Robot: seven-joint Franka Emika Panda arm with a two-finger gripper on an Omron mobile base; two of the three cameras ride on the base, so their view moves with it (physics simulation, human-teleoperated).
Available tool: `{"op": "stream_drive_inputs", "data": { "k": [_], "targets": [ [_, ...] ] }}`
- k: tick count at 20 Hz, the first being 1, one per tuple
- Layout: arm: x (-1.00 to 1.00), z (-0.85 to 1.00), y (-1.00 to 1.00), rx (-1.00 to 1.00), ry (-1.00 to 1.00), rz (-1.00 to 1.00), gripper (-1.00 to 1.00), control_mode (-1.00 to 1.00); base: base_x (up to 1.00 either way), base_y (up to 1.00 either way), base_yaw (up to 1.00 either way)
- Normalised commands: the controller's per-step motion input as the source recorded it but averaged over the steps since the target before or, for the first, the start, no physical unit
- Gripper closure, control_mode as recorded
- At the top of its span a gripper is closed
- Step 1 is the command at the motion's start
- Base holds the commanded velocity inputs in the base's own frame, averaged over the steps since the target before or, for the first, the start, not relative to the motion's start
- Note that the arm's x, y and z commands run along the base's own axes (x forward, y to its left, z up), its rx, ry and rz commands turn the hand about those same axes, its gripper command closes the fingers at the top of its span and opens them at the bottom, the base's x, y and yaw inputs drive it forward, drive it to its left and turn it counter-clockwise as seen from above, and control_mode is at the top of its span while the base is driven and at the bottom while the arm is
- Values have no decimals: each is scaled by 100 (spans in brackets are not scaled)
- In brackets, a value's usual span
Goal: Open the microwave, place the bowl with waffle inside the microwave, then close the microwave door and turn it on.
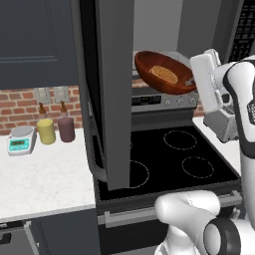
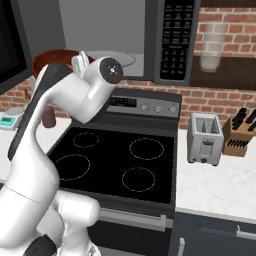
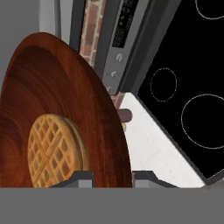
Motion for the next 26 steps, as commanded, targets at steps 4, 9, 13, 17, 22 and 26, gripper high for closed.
{"op": "stream_drive_inputs", "data": {
  "k": [4,9,13,17,22,26],
  "targets": [
    [94,17,0,-3,-4,-9,100,-100,0,0,0],
    [92,21,0,-6,-7,-11,100,-100,0,0,0],
    [98,18,0,-8,0,-13,100,-100,0,0,0],
    [92,17,0,-8,1,-14,100,-100,0,0,0],
    [86,0,0,-7,0,-15,100,-100,0,0,0],
    [75,-1,5,-4,5,-14,100,-100,0,0,0]
  ]
}}
